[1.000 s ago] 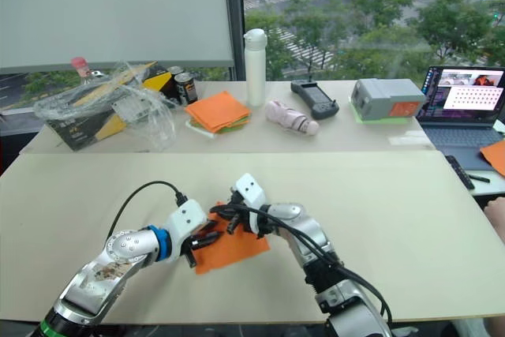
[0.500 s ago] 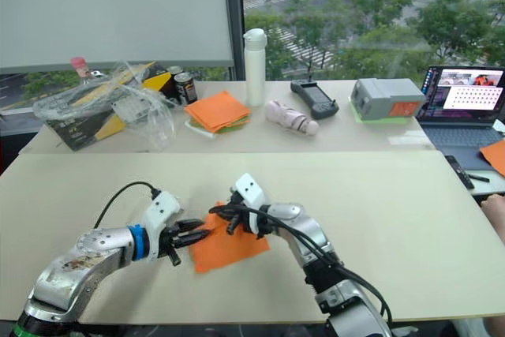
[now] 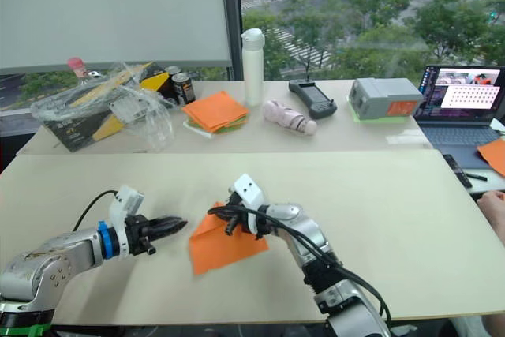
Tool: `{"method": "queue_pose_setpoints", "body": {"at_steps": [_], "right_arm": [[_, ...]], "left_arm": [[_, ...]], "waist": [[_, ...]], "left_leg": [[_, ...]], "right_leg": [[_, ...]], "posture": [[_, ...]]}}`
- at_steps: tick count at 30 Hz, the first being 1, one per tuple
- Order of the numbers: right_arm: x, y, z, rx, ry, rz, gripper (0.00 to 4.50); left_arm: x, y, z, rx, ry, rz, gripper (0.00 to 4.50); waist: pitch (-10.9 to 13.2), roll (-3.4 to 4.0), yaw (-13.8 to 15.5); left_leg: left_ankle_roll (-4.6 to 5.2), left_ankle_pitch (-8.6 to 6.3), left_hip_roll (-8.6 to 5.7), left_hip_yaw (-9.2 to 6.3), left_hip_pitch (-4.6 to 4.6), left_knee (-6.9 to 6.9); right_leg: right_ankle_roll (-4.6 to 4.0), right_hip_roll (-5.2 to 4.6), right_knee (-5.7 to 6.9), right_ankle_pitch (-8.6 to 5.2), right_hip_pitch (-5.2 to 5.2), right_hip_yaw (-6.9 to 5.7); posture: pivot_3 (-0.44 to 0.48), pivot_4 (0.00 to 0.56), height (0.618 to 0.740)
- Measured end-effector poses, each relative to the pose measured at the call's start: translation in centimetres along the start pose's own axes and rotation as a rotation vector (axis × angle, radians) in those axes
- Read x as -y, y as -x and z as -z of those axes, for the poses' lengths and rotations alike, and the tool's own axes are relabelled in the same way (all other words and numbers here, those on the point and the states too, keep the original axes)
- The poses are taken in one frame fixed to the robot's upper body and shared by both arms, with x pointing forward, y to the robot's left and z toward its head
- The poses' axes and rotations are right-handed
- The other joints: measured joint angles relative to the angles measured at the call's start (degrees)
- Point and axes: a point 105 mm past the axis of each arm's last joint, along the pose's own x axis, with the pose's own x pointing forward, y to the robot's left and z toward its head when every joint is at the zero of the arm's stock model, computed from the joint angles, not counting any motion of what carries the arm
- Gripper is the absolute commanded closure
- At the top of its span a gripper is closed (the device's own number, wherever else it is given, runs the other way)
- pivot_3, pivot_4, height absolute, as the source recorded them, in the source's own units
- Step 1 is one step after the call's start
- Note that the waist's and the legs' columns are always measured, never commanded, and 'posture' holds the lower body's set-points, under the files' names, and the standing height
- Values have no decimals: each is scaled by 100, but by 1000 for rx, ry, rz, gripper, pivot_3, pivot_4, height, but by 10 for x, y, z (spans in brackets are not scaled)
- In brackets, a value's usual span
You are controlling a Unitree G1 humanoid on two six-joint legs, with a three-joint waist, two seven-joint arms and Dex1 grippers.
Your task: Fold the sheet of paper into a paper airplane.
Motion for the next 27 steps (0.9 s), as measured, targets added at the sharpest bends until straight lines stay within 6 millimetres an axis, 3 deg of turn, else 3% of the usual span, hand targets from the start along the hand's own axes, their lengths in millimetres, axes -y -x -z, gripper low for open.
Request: {"method": "queue_pose_setpoints", "body": {"at_steps": [1, 9, 13, 27], "right_arm": [[0, 0, 0, 0, 1, 0, 4499], [0, 0, 0, -2, 6, 1, 4499], [0, -1, 0, -1, 5, 1, 4499], [0, 0, 0, -2, 5, 4, 4499]], "left_arm": [[0, -1, -1, 10, 20, 0, 4485], [17, -9, 1, 12, 81, 51, 4485], [26, -14, 15, -37, 84, 71, 4485], [16, -21, 30, -98, 68, -10, 4485]], "waist": [[0, 0, -7], [0, 0, -11], [0, 0, -11], [0, 0, -7]], "left_leg": [[0, 0, 0, 0, 0, 0], [0, 0, 0, 0, 0, 0], [0, 0, 0, 0, 0, 0], [0, 0, -1, 1, 0, 0]], "right_leg": [[0, -1, 1, 0, -1, 0], [0, -2, 5, 0, -3, 0], [0, -1, 5, 0, -3, 1], [0, -2, 3, 0, -2, 1]], "posture": [[0, 150, 740], [0, 150, 740], [0, 150, 740], [0, 150, 740]]}}
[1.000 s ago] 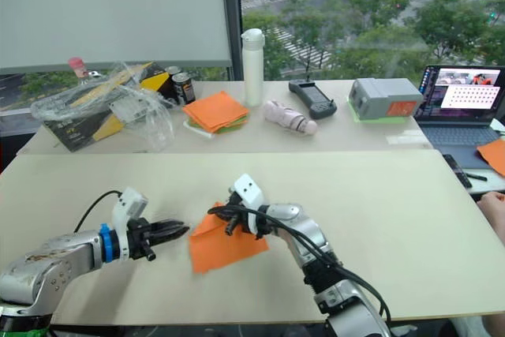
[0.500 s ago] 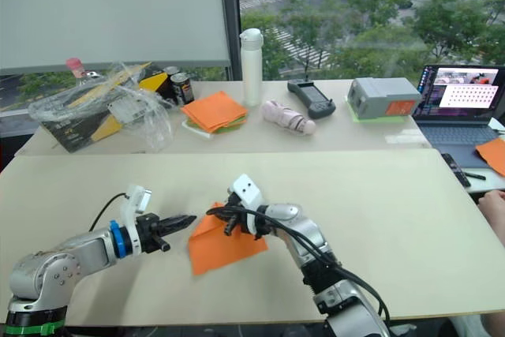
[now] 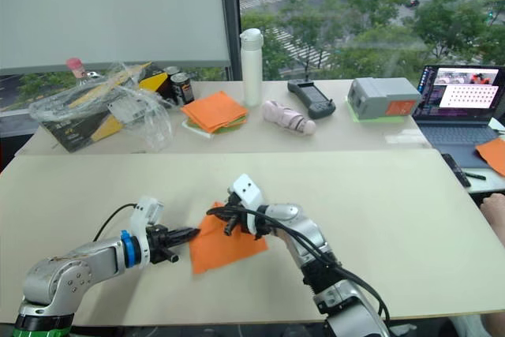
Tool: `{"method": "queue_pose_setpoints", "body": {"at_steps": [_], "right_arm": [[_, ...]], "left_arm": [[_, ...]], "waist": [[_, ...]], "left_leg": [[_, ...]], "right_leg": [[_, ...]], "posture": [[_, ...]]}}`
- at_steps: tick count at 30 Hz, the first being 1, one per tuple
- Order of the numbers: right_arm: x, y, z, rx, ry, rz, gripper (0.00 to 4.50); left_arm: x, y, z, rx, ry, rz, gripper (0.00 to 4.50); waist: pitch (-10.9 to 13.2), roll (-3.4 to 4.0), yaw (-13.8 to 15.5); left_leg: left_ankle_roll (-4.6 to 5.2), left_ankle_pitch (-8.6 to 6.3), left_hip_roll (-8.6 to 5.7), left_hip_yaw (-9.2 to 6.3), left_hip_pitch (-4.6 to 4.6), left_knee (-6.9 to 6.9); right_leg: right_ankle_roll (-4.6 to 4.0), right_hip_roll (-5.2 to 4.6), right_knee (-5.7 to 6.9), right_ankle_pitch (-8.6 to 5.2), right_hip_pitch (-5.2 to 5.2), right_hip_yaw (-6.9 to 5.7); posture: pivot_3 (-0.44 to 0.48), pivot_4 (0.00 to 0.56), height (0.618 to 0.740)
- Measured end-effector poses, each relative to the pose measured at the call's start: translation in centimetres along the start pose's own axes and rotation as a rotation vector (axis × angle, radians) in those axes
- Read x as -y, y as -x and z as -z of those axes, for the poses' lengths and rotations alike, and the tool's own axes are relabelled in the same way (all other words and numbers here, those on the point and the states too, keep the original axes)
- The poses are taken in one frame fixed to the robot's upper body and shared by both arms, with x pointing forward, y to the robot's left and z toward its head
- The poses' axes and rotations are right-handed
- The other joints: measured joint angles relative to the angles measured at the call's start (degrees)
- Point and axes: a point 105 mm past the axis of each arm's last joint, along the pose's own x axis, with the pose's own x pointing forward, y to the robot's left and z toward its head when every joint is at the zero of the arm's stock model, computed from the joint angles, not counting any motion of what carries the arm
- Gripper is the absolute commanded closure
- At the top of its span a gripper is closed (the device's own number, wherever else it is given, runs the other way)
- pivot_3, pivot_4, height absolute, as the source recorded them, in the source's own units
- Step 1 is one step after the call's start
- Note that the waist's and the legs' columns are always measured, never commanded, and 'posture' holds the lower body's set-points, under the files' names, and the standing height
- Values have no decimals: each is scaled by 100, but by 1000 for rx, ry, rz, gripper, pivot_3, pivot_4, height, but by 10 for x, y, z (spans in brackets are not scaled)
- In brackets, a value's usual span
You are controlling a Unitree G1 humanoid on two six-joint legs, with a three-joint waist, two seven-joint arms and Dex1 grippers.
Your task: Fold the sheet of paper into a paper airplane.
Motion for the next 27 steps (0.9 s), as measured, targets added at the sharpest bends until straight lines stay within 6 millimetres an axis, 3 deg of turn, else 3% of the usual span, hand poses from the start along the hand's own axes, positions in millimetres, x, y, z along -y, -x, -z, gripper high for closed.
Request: {"method": "queue_pose_setpoints", "body": {"at_steps": [14, 19, 27], "right_arm": [[-7, -3, -3, -4, 23, -19, 4499], [-7, -10, -9, -62, 142, 5, 4499], [-10, -13, -10, -79, 177, 0, 4499]], "left_arm": [[5, -5, 9, -3, -47, 14, 4485], [5, -5, 10, -6, -46, 15, 4485], [5, -5, 11, -6, -44, 11, 4485]], "waist": [[0, 0, 8], [0, 1, 11], [0, 1, 12]], "left_leg": [[0, 0, 0, 1, 1, 0], [0, 0, 0, 1, 2, 0], [0, 0, 0, 0, 3, 0]], "right_leg": [[0, -1, -1, 0, 1, 0], [0, 0, -1, 0, 1, 0], [0, 0, -1, 0, 1, 1]], "posture": [[0, 150, 740], [0, 150, 740], [0, 150, 740]]}}
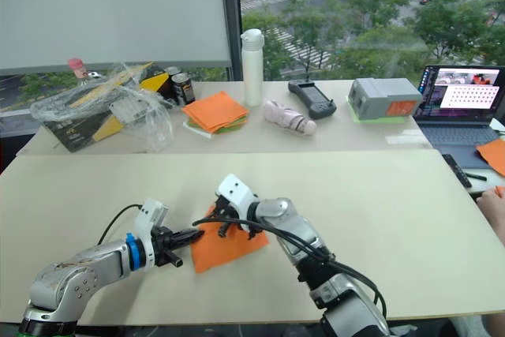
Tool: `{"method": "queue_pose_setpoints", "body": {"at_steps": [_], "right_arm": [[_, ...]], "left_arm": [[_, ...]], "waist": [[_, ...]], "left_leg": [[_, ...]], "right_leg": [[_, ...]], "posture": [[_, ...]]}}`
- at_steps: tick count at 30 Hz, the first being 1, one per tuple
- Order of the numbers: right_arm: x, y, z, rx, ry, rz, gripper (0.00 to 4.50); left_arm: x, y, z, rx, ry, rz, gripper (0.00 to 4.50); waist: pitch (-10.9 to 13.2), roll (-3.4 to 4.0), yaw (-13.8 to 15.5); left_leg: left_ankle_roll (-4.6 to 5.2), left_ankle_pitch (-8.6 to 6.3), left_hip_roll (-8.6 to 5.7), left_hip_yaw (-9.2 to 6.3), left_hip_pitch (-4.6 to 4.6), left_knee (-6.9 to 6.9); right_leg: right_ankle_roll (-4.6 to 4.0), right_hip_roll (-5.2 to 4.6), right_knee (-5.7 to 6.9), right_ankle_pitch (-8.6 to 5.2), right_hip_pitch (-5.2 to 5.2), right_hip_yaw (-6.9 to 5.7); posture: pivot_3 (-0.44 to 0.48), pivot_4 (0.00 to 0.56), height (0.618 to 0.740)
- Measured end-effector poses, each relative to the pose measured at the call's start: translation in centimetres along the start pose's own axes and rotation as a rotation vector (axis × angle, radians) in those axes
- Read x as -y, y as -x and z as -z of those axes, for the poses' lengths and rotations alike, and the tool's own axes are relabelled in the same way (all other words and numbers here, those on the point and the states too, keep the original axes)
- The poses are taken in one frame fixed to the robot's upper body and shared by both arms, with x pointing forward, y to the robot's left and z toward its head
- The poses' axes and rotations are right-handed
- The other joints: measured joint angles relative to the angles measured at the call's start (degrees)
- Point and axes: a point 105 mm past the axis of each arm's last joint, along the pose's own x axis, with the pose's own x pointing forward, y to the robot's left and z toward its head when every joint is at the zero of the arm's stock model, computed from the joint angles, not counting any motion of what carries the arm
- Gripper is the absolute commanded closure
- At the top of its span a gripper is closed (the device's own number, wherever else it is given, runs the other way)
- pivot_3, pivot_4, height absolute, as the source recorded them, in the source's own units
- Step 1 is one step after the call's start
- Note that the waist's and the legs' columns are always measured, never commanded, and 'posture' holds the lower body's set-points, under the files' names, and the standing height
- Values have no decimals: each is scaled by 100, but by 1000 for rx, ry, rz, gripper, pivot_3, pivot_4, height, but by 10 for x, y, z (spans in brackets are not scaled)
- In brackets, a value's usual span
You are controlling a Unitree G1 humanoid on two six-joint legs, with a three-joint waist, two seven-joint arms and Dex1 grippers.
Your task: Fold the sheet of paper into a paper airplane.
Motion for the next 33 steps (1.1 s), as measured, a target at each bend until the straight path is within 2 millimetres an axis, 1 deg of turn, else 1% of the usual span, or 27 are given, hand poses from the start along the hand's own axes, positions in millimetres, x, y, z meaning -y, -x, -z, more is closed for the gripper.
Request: {"method": "queue_pose_setpoints", "body": {"at_steps": [4, 9, 15, 19, 23, 27, 33], "right_arm": [[-5, 1, -1, -17, 36, -19, 4499], [-5, 9, -3, -24, 55, -24, 4499], [-10, 18, -18, 17, 80, -49, 4499], [-11, 22, -32, 54, 109, -58, 4499], [-10, 22, -36, 60, 119, -53, 4499], [-8, 18, -35, 58, 105, -42, 4499], [-5, 8, -18, 14, 83, -47, 4499]], "left_arm": [[0, 0, 0, 1, -1, -3, 4485], [0, 1, 0, 2, -3, -7, 4485], [0, 0, -1, 2, -4, -6, 4485], [0, -1, -1, 2, -6, -3, 4485], [0, -1, -1, 1, -6, -2, 4485], [0, -1, -1, 0, -6, -2, 4485], [0, 0, -1, -2, -12, -5, 4485]], "waist": [[0, 0, 3], [0, 0, 12], [1, 0, 16], [0, 0, 27], [1, 0, 37], [1, 0, 38], [1, 1, 34]], "left_leg": [[0, 0, 0, 0, 0, 0], [0, 0, 0, 0, -1, 0], [0, 0, 0, 0, -1, 0], [0, 0, 0, 0, -1, -1], [0, 0, -1, 1, -1, 0], [0, 0, 0, 1, -1, 0], [0, 0, 0, 1, -2, -1]], "right_leg": [[0, -1, -1, 0, 0, 0], [0, -1, -3, 0, 0, 0], [0, -1, -6, 0, 0, 0], [0, -1, -7, 0, 1, 0], [0, -2, -9, 0, 1, 0], [0, -1, -9, 0, 1, 0], [0, -1, -9, 0, 0, 0]], "posture": [[0, 150, 740], [0, 150, 740], [0, 150, 740], [0, 150, 740], [0, 150, 740], [0, 150, 740], [0, 150, 740]]}}
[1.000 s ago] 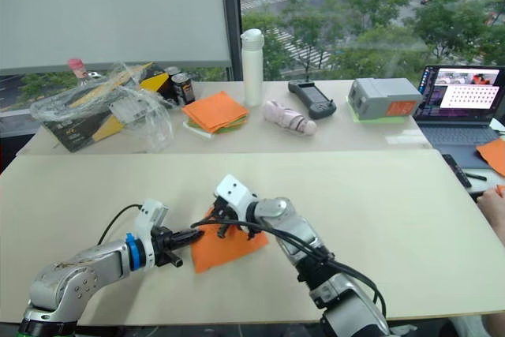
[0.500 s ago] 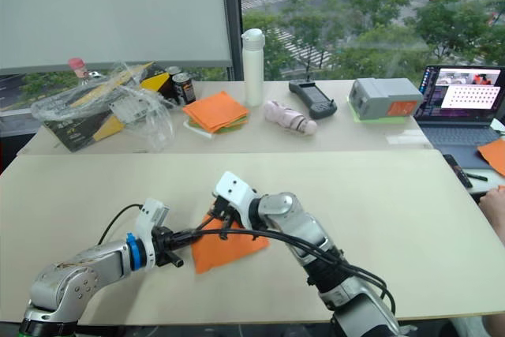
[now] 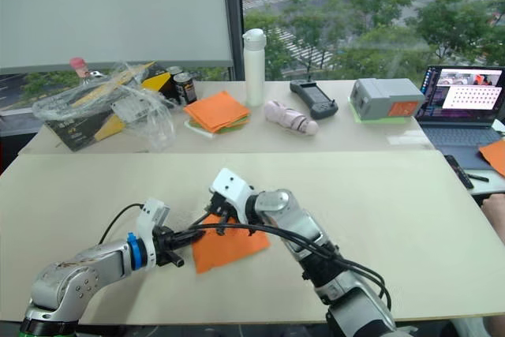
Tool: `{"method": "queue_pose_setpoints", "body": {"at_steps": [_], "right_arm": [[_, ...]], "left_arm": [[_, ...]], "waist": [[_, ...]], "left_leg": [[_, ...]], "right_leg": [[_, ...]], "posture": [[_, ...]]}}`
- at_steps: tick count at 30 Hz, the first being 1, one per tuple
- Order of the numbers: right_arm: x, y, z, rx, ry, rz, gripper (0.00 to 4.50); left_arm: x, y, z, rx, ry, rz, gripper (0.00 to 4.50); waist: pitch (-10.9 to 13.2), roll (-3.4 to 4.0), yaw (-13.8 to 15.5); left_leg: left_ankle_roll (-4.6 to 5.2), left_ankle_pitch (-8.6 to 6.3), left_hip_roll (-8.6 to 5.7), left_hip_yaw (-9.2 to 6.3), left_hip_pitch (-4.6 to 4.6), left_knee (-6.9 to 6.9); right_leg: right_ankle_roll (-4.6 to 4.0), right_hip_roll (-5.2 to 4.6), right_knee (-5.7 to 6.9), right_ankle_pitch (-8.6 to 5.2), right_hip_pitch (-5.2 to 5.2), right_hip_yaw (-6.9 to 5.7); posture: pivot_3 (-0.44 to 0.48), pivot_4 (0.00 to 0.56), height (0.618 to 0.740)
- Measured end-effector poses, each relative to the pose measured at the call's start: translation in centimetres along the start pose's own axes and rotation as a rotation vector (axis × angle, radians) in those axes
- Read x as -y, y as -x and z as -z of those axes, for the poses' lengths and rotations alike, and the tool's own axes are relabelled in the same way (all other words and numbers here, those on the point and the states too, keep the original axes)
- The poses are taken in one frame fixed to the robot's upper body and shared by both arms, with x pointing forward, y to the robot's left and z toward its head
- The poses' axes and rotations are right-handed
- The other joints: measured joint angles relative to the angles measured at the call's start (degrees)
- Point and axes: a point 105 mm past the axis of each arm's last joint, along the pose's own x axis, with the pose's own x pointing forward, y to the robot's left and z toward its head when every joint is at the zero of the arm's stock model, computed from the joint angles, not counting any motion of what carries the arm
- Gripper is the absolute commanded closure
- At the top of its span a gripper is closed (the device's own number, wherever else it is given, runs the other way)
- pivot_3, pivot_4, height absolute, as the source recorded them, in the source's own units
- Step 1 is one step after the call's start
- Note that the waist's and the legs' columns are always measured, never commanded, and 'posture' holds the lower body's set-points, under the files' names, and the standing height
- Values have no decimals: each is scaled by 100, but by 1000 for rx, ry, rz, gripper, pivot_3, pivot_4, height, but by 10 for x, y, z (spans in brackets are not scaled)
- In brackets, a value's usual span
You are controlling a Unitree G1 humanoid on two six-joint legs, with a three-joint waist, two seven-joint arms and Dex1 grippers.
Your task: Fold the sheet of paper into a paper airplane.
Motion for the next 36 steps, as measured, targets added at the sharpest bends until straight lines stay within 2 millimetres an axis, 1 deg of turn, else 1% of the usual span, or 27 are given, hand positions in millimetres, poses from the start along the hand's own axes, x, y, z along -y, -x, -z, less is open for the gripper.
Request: {"method": "queue_pose_setpoints", "body": {"at_steps": [5, 10, 19, 28, 36], "right_arm": [[2, -4, 3, -9, 16, -3, 4499], [-3, -9, 10, -32, 24, -32, 4499], [-8, -19, 5, -30, 46, -44, 4499], [-3, -18, 12, -60, 57, -21, 4499], [1, -19, 13, -66, 57, 17, 4499]], "left_arm": [[0, 1, 0, -1, -2, -2, 4485], [0, 1, 1, -2, -2, -4, 4485], [1, 2, 2, -3, -2, -4, 4485], [1, 2, 2, -1, -4, -9, 4485], [1, 2, 2, -1, -5, -10, 4485]], "waist": [[0, 0, -6], [0, 0, -9], [0, 1, -11], [0, 1, -10], [0, 1, -11]], "left_leg": [[0, 0, 0, -1, 0, -1], [0, 0, 0, -1, 0, -1], [0, 0, 0, -1, 0, -2], [0, 0, 0, -1, 0, -2], [0, 0, 0, -1, 1, -2]], "right_leg": [[0, 0, 0, 0, 0, 0], [0, 0, 0, 0, -1, 0], [0, 0, 0, 0, -1, 0], [0, 0, -1, 0, -1, 0], [0, 0, -1, 0, 0, 0]], "posture": [[0, 150, 740], [0, 150, 740], [0, 150, 740], [0, 150, 740], [0, 150, 740]]}}
